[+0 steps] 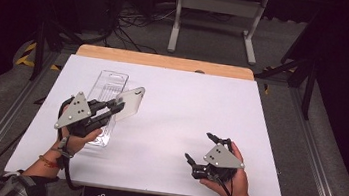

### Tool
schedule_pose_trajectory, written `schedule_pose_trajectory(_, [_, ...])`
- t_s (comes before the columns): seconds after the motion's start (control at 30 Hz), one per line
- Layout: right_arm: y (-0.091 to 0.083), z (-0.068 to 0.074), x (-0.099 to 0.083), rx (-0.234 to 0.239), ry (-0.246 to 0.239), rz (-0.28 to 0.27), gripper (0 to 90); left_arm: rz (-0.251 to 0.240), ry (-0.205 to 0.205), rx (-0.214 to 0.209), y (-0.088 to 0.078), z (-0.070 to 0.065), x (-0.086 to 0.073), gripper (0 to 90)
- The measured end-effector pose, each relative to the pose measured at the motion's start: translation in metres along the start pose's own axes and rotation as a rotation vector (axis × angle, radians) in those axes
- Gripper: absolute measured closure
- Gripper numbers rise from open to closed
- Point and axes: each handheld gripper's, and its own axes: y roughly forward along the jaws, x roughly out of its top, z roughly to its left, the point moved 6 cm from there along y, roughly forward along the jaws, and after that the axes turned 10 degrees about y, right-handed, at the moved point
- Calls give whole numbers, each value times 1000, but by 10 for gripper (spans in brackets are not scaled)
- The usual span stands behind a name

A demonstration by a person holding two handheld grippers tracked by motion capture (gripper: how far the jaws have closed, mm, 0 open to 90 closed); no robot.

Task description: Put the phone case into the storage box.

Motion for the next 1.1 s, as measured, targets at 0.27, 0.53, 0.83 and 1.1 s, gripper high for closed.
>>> schedule_pose_trajectory(0.27, [0, -1, -1, -4, 1, 3, 120, -5, -11, 23, -7, 10, 0, 813])
schedule_pose_trajectory(0.53, [0, -1, -1, -3, -1, 6, 120, -12, -30, 40, -13, 18, -2, 813])
schedule_pose_trajectory(0.83, [0, -1, 0, -5, -4, -2, 120, -3, -40, 55, -18, 27, -7, 813])
schedule_pose_trajectory(1.1, [1, 0, -1, -1, -3, 2, 120, 5, -54, 62, -21, 33, -12, 813])
